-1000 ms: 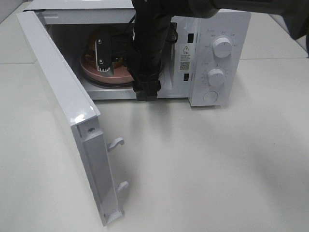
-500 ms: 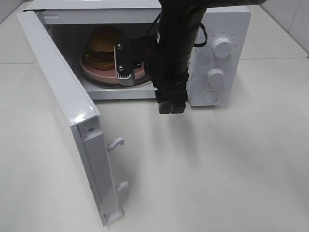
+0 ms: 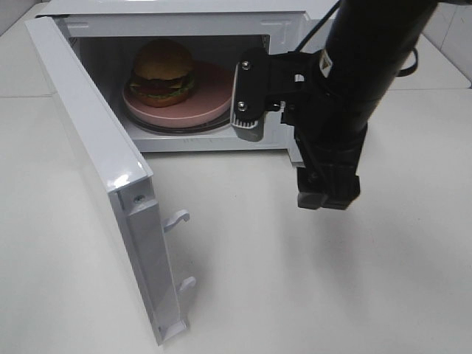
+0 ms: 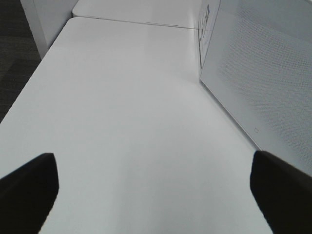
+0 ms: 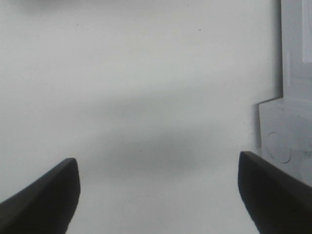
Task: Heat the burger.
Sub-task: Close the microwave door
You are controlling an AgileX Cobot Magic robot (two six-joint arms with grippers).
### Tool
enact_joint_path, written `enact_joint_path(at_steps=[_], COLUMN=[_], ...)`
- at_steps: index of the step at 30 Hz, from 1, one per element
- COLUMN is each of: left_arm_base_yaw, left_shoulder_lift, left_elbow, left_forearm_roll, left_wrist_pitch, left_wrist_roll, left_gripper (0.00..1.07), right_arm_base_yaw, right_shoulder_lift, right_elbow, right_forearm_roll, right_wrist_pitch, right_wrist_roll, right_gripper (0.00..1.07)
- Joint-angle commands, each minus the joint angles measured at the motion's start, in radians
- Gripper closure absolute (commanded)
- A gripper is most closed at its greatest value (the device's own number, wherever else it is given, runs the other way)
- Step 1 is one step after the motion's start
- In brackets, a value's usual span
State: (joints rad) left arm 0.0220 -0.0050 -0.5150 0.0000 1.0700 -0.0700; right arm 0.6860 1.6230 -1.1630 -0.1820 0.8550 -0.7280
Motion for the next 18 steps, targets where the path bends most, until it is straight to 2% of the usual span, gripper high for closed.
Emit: enact_joint_path(at_steps=[1,2,4,10,15,17,18], left_arm_base_yaw=[-0.002,-0.002,-0.002,-0.002,-0.002,-0.002,-0.002], left_shoulder_lift=[-0.017,-0.017,-0.017,-0.017,-0.017,-0.017,-0.017], left_elbow=[-0.001,-0.001,-0.001,-0.001,-0.001,-0.001,-0.001], left_forearm_roll=[0.0,0.0,0.0,0.0,0.0,0.0,0.0], left_wrist_pitch=[0.001,0.001,0.001,0.001,0.001,0.001,0.001], left_wrist_roll=[0.002,0.002,0.002,0.002,0.002,0.002,0.002], left_gripper=[0.04,0.04,0.04,0.04,0.04,0.04,0.04], right_arm_base_yaw=[-0.004,-0.004,-0.033,-0.079,-0.166,-0.247,-0.247], right_shoulder_lift=[-0.071,-0.071,-0.154,-0.217,-0.276,-0.299,-0.299], right_elbow=[0.069,0.069,0.16,0.227,0.285,0.308,0.308], right_forearm_roll=[0.015,0.015,0.024,0.029,0.027,0.017,0.017], right_wrist_pitch=[-0.001,-0.001,-0.001,-0.005,-0.013,-0.019,-0.019], right_wrist_roll=[0.057,0.057,0.143,0.255,0.446,0.604,0.604], right_gripper=[0.19,0.19,0.2,0.22,0.23,0.25,0.25])
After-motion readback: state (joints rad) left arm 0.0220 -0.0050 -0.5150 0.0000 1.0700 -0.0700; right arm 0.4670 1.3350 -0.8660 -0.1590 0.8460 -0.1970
